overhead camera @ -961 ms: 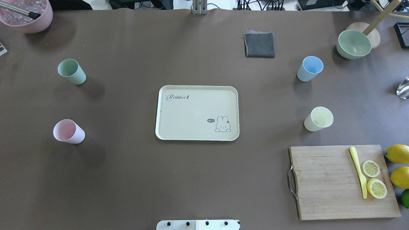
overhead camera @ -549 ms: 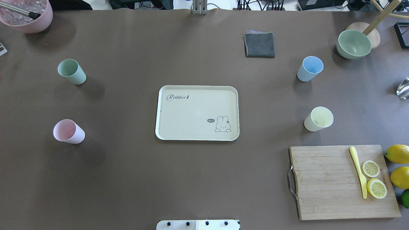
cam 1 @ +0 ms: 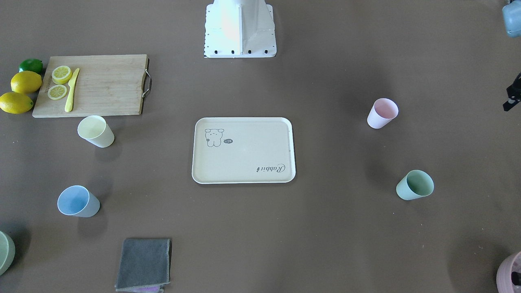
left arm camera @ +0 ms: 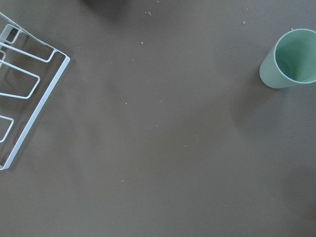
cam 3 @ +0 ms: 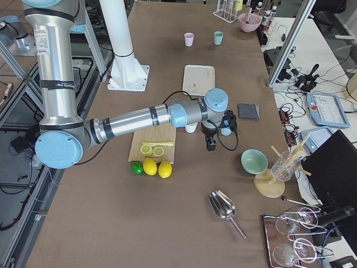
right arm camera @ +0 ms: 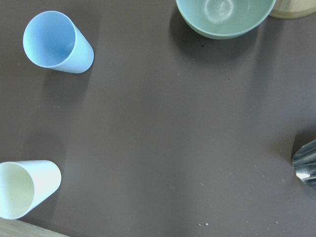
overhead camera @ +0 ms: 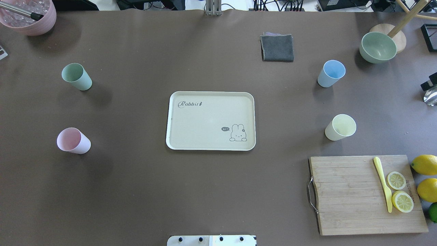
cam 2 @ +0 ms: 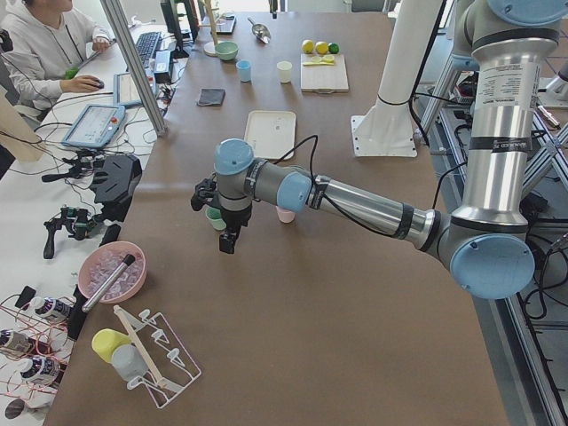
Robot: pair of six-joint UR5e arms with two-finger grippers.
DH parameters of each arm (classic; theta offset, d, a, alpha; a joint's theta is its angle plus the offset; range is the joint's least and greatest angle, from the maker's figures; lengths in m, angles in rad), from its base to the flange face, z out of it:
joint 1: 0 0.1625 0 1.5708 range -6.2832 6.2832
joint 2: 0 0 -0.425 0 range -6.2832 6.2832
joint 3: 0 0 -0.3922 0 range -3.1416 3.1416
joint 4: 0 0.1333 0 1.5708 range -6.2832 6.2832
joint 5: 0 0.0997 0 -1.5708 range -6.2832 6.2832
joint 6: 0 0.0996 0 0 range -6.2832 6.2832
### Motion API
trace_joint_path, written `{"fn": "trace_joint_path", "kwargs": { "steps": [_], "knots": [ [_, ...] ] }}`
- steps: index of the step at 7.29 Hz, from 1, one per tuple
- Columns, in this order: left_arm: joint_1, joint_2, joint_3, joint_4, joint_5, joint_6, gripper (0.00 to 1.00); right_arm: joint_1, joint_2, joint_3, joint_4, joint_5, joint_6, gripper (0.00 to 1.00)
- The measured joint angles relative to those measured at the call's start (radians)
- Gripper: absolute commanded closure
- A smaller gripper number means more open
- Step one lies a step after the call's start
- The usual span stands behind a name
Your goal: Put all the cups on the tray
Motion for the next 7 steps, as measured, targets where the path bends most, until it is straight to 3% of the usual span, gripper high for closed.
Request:
{"fn": "trace_joint_path", "kwargs": {
  "steps": [3, 5, 6, 7],
  "knots": [
    [0.145, -0.031, -0.003, -0.113, 0.013, -0.284, 0.02, -0.2, -0.002, -0.007, 0.217, -0.099, 0.333, 0.04],
    [0.175, -0.049, -0.002, -0.12, 0.015, -0.328, 0.02, -0.303, 0.0, -0.009, 0.264, -0.153, 0.429, 0.06],
    [0.178, -0.054, -0.001, -0.121, 0.016, -0.335, 0.02, -0.335, -0.001, -0.009, 0.269, -0.161, 0.446, 0.12],
    [0.179, -0.06, -0.001, -0.121, 0.016, -0.344, 0.02, -0.359, -0.002, -0.009, 0.27, -0.167, 0.458, 0.25]
  ]
}}
